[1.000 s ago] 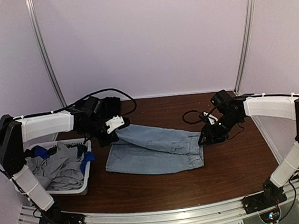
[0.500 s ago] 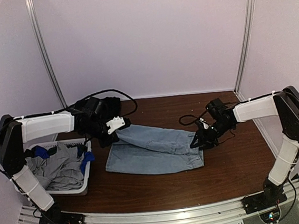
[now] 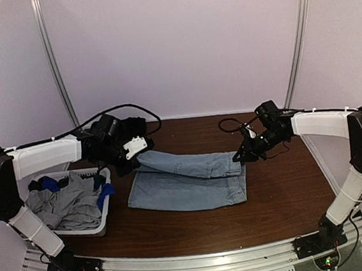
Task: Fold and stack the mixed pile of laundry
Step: Adjust the rectangle-folded skirt at the center of the board.
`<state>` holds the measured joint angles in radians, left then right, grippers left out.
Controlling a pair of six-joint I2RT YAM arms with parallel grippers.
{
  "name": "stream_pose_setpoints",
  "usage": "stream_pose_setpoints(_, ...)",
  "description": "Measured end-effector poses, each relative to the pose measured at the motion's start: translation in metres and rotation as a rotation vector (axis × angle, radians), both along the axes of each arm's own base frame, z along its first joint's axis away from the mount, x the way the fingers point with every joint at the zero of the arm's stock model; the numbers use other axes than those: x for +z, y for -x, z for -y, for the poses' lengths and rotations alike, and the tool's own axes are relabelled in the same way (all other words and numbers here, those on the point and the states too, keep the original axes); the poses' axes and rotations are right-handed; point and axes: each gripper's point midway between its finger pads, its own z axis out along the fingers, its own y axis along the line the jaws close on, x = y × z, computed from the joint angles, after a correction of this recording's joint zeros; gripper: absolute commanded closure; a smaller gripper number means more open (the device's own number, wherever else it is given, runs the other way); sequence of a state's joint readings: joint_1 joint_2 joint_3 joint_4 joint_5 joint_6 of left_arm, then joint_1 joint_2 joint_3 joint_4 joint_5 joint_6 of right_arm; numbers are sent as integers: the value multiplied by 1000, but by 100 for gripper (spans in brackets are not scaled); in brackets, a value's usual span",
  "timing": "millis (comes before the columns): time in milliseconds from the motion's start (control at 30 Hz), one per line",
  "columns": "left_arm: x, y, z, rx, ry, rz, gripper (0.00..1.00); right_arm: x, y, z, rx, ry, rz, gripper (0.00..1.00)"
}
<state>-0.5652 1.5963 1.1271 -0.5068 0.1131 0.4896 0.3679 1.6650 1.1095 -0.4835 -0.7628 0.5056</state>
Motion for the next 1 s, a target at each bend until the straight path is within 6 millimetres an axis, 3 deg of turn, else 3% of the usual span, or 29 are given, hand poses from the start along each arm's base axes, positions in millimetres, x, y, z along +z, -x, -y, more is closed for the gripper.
stream_pose_setpoints(100,14,18,1,-15,17,27,100,12,12,1,19,-15,21,100)
stream_pose_setpoints(167,13,36,4,-41,16,21,100,8,27,2,33,-17,6,100)
stream_pose_setpoints(233,1,53,8,-70,-3,-5,100,-6,48,4,53,-6,-33,100)
stream_pose_setpoints(400,-52,92,5,-120,-117,-110,100,-56,99,11,96,49,-178,98)
stream_pose_setpoints(500,-78,104,-1,-122,-174,-168,89,-75,110,12,117,67,-224,74)
stream_pose_setpoints(533,-83,104,-2,-118,-183,-180,81,-80,111,12,123,69,-233,70)
stream_pose_setpoints(567,-87,104,-3,-113,-193,-187,68,-82,112,12,125,72,-241,67)
stream_pose_setpoints(700,-89,103,-5,-89,-205,-197,54,-76,107,10,132,70,-226,59)
stream_pose_setpoints(800,-83,98,-2,-74,-198,-189,56,-59,91,4,133,55,-182,65)
stream_pose_setpoints(867,-78,95,1,-73,-189,-179,61,-46,80,3,118,37,-148,77)
stream_pose_setpoints(933,-72,93,3,-73,-179,-168,70,-39,73,4,103,22,-131,95)
stream_pose_setpoints(1000,-69,91,6,-73,-172,-162,82,-36,70,4,82,3,-145,100)
